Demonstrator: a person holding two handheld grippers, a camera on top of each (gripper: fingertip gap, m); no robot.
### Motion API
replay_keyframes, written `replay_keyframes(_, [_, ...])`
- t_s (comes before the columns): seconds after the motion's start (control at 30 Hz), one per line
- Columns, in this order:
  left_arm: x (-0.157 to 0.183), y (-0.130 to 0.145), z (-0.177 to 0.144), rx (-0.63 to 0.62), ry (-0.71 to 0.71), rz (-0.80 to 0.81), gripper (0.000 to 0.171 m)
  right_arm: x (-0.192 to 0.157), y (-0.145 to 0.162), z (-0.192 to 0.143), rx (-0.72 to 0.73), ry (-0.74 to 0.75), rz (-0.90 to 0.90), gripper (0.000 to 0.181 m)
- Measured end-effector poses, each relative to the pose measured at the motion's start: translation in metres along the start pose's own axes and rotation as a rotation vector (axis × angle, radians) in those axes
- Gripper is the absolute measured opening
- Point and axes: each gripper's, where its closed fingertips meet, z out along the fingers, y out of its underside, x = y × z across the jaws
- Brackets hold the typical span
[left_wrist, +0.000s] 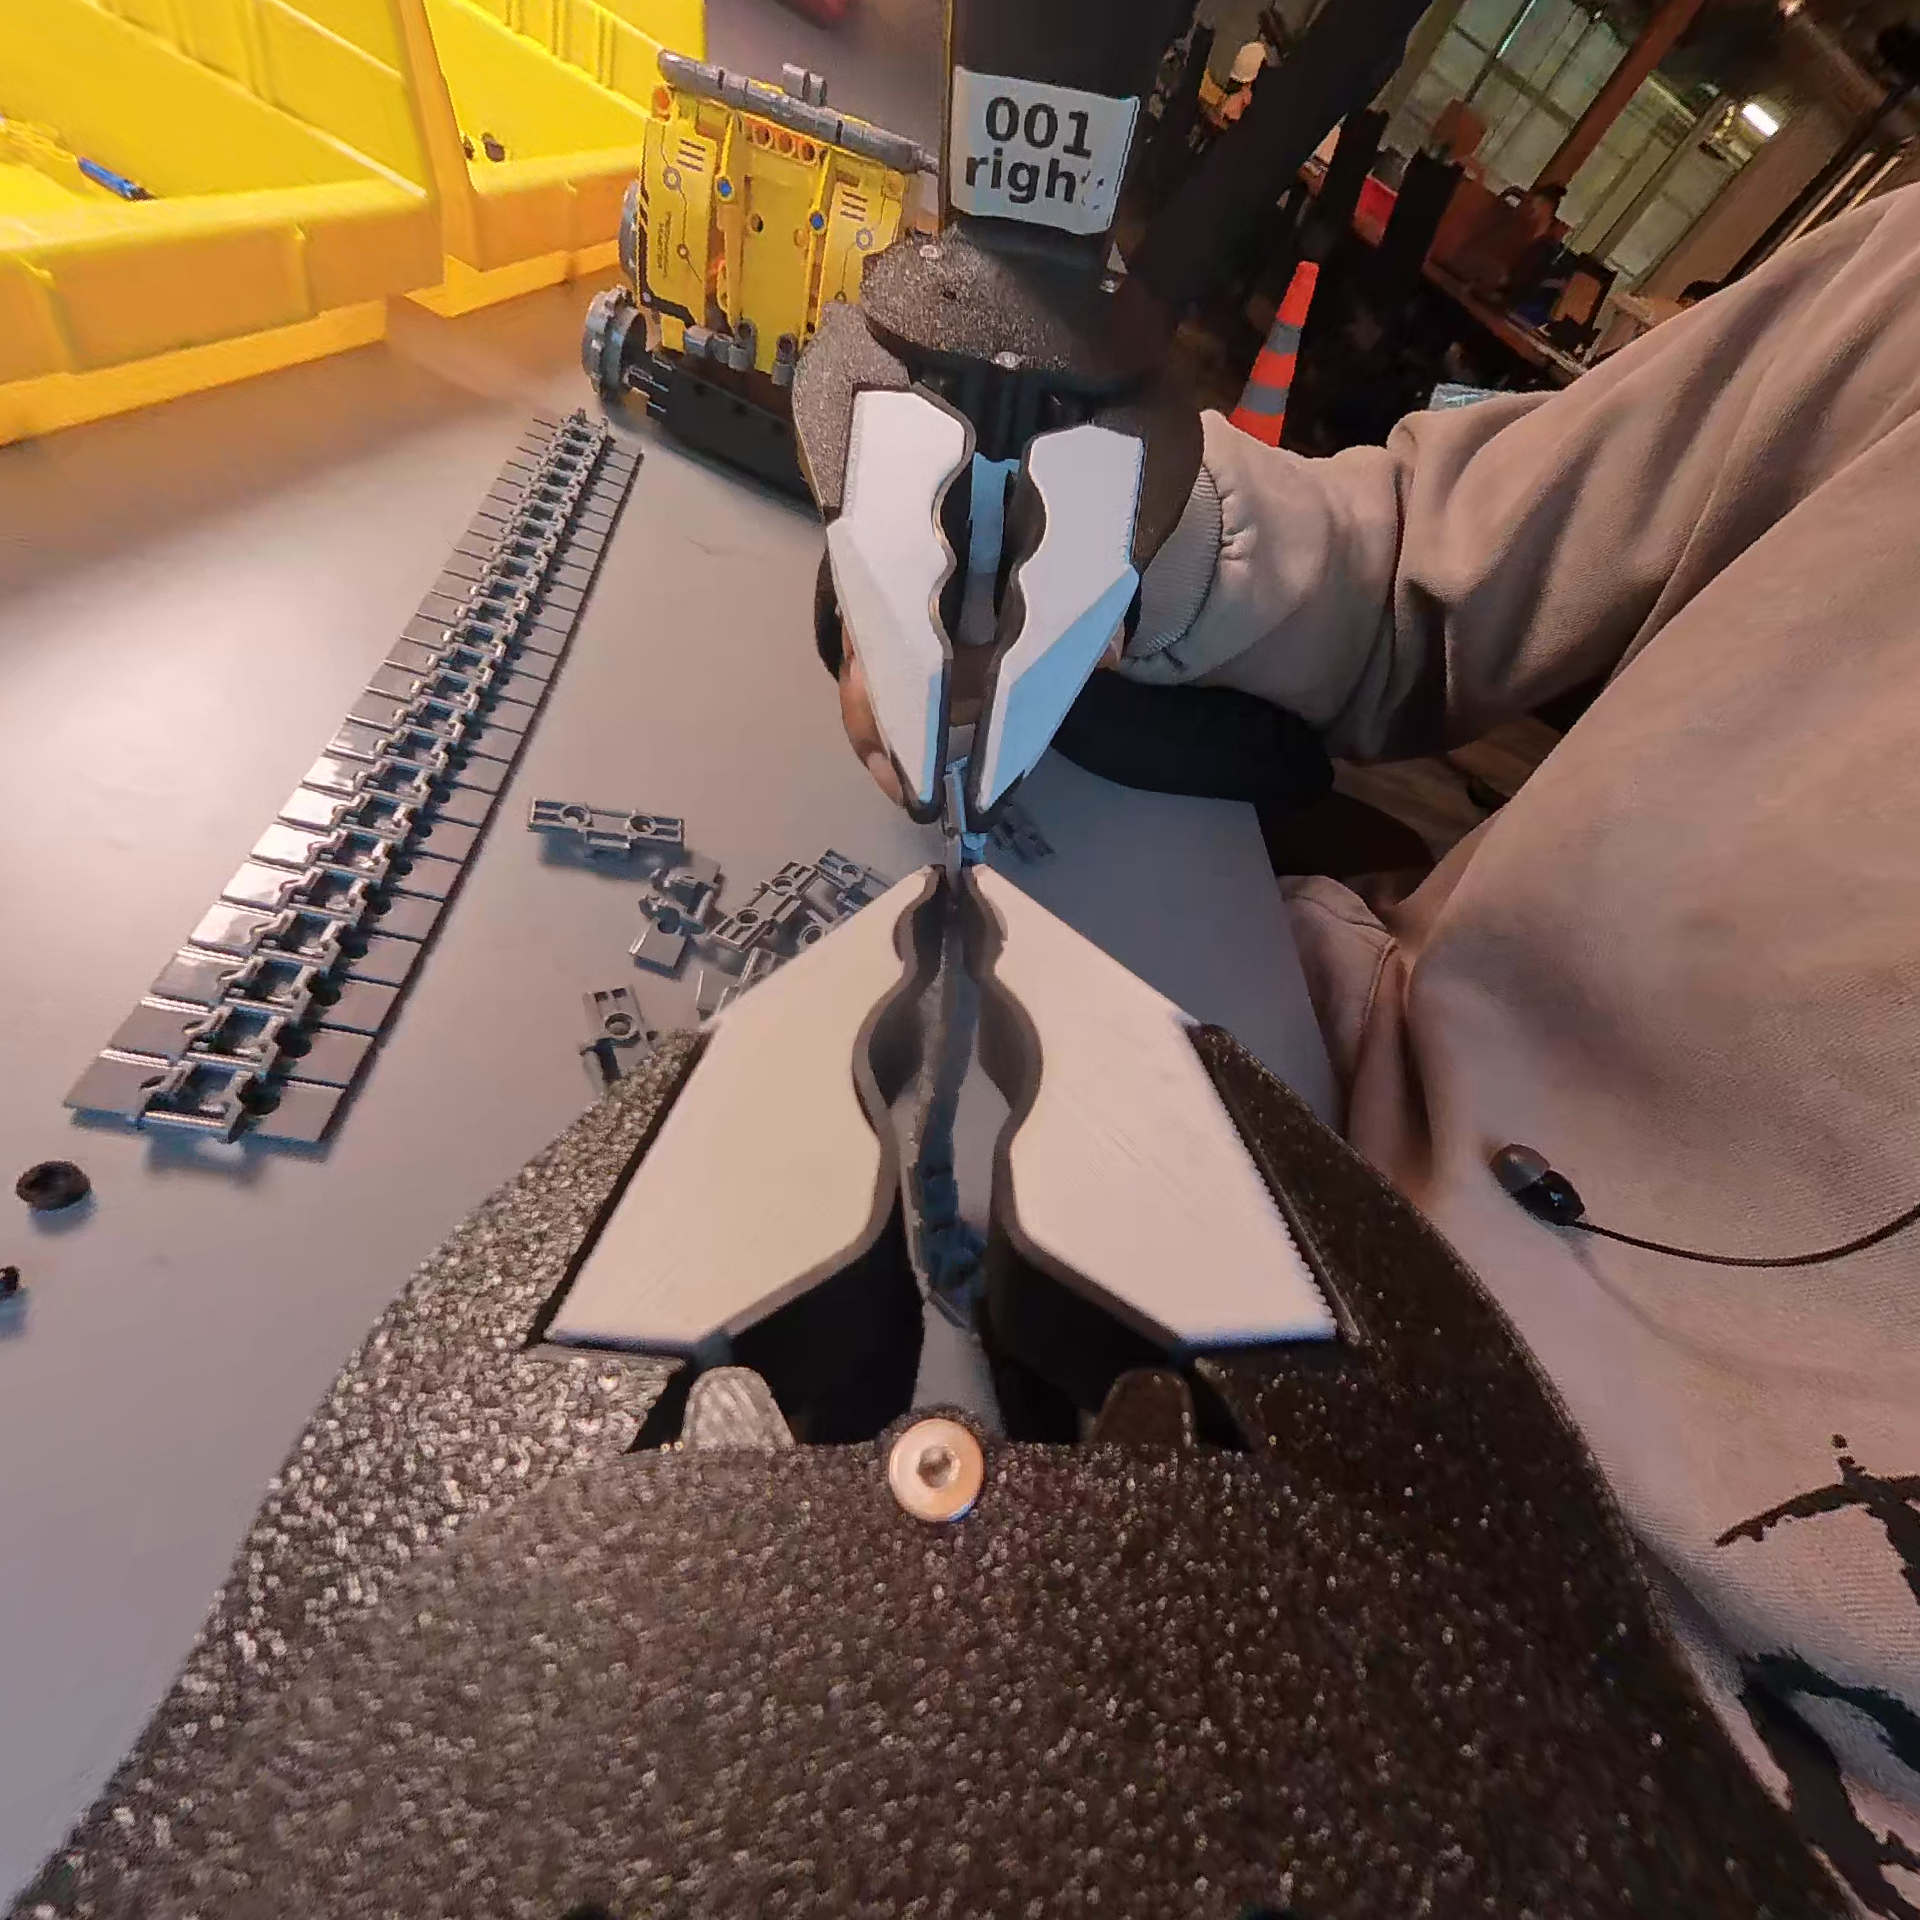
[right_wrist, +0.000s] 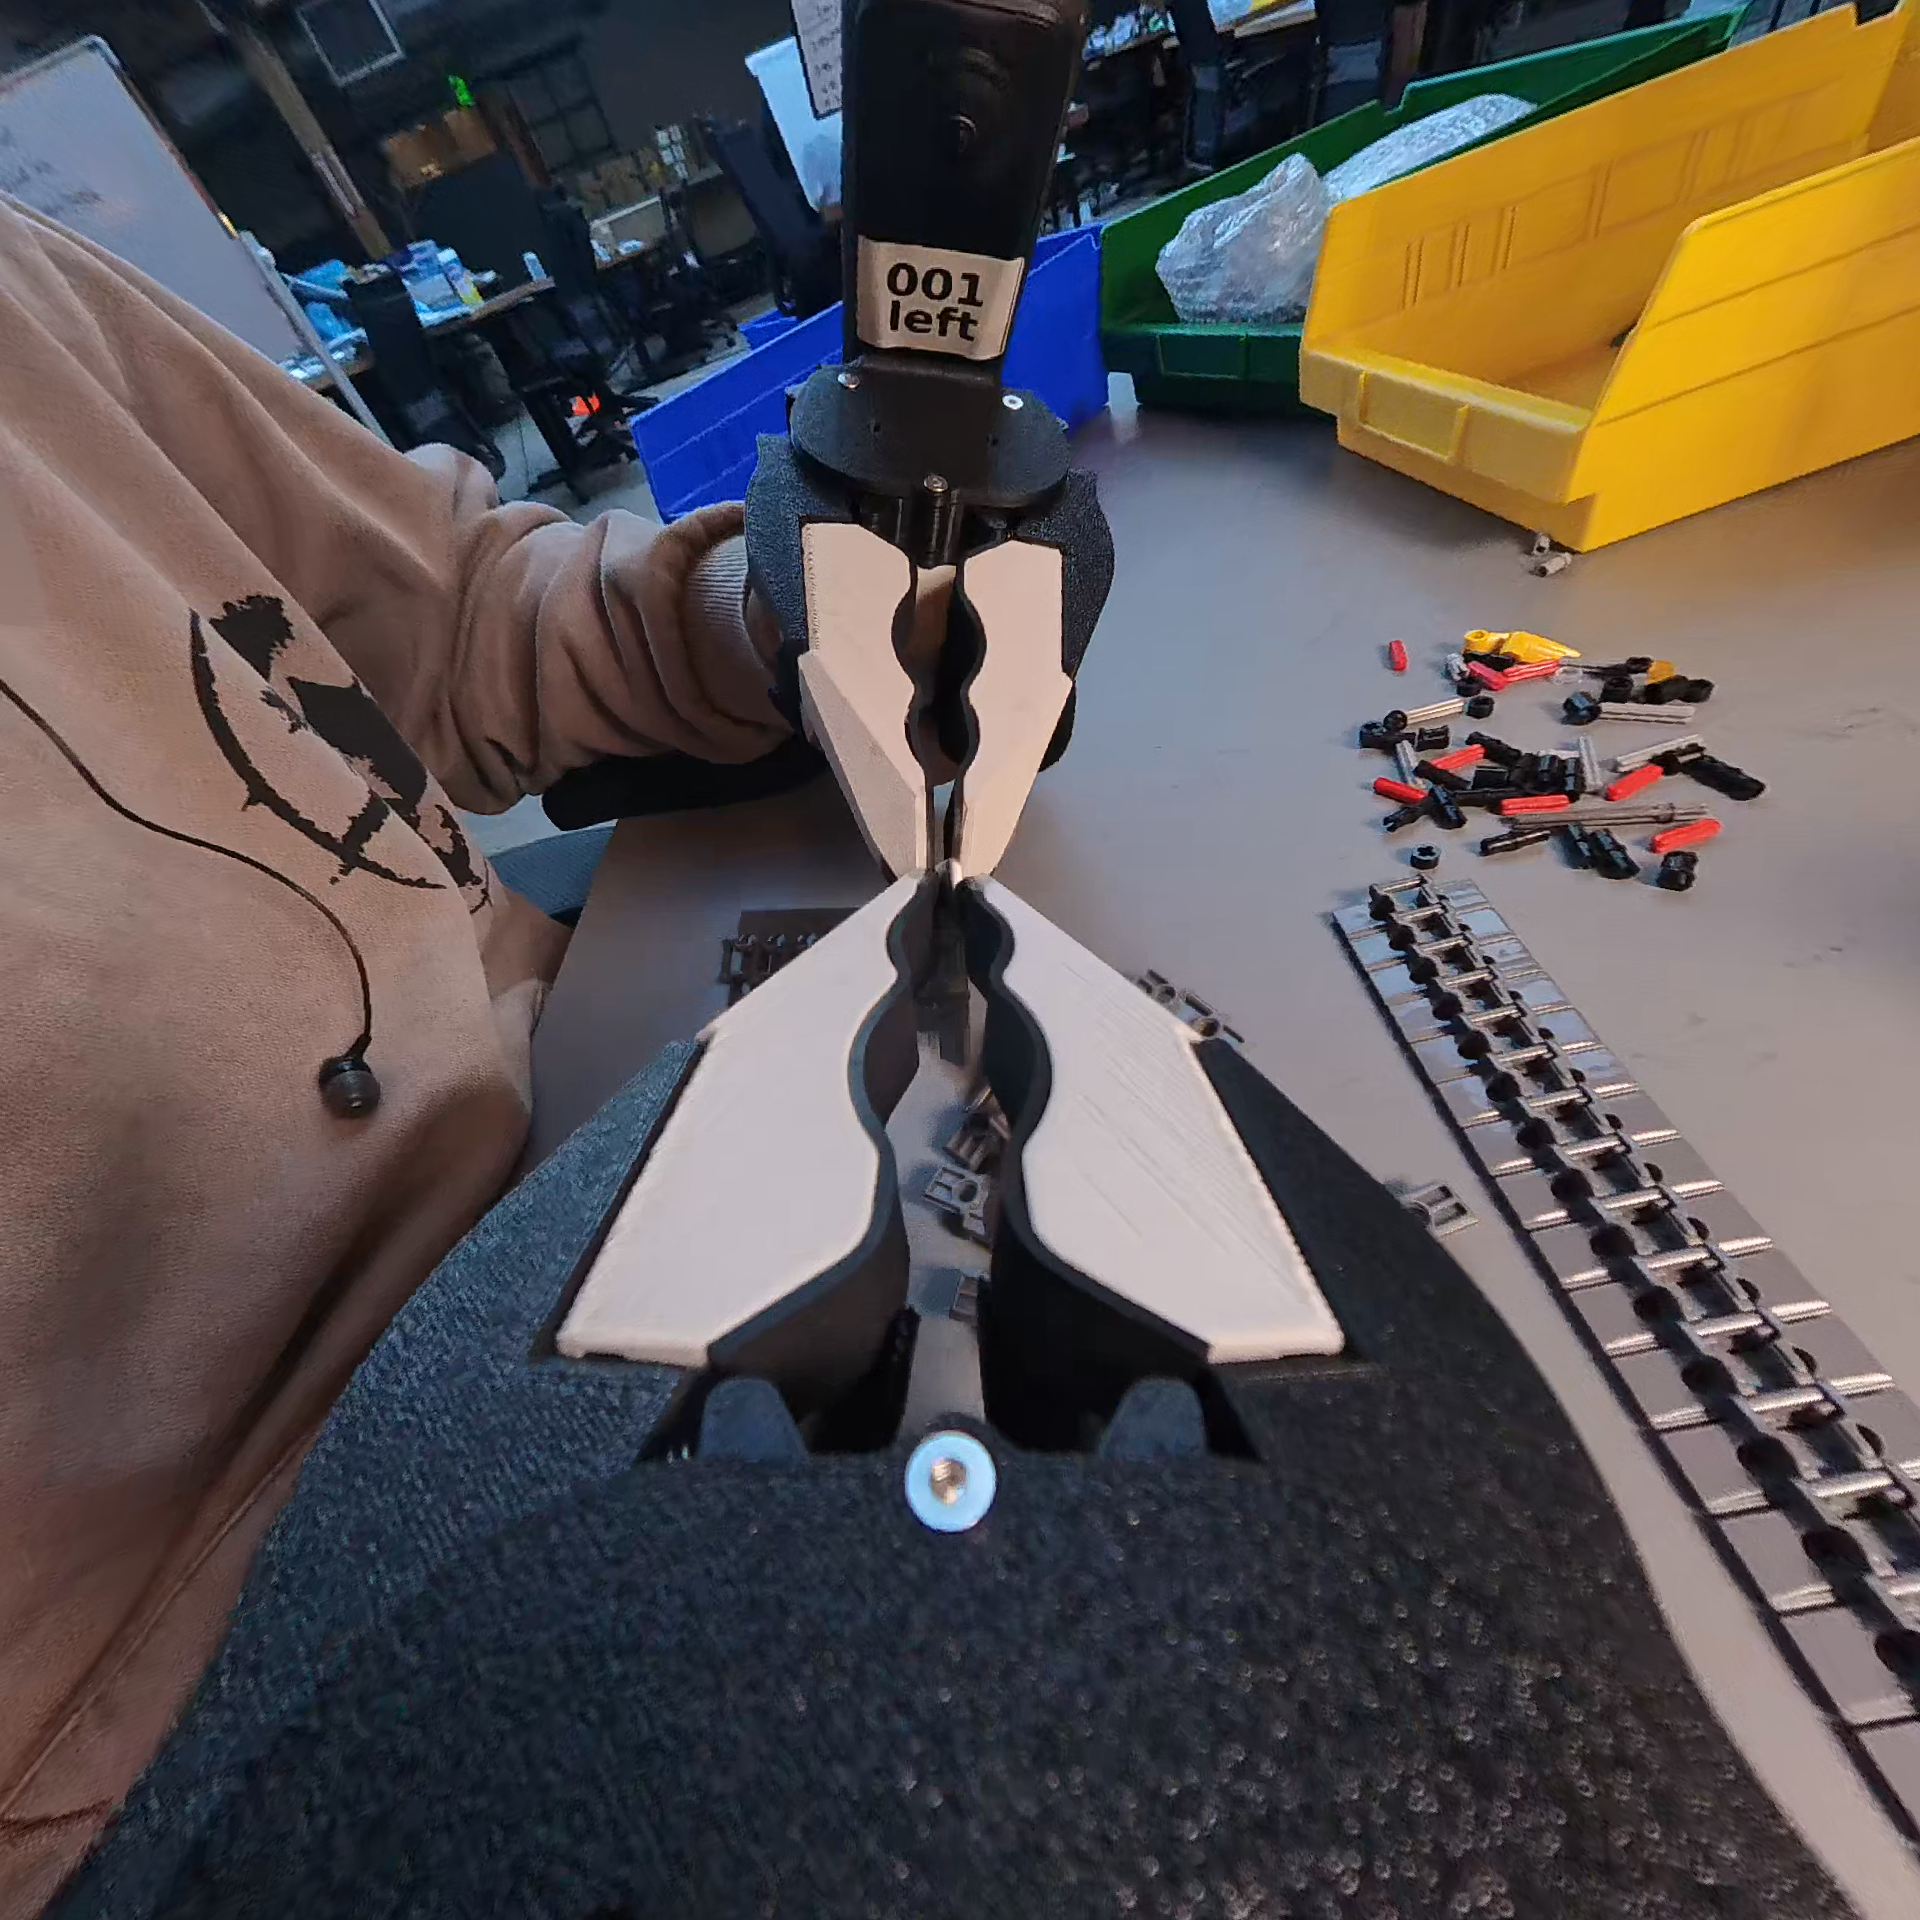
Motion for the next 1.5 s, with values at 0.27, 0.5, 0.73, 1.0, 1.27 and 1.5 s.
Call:
replay_keyframes(0.27, [-0.021, -0.001, -0.005, 0.054, -0.009, -0.224, 0.001, -0.050, 0.025, 0.031, -0.159, -0.034, -0.431, 0.000])
replay_keyframes(0.5, [-0.028, 0.015, -0.011, -0.052, -0.048, -0.184, 0.002, -0.023, 0.001, 0.002, -0.048, -0.027, -0.218, 0.001])
replay_keyframes(0.73, [-0.020, 0.017, -0.008, -0.072, -0.013, -0.167, 0.003, 0.022, 0.039, 0.002, -0.235, 0.140, -0.175, 0.030])
replay_keyframes(1.0, [-0.009, 0.016, -0.004, -0.078, 0.024, -0.118, 0.002, 0.003, 0.020, 0.011, -0.122, 0.053, -0.115, 0.016])
replay_keyframes(1.27, [-0.001, 0.016, -0.005, -0.075, 0.067, -0.066, 0.015, 0.004, 0.015, 0.006, -0.075, 0.014, -0.002, 0.000])
replay_keyframes(1.5, [0.001, 0.021, 0.000, -0.100, 0.070, -0.062, 0.006, 0.005, 0.011, 0.003, -0.039, -0.004, 0.052, 0.000])
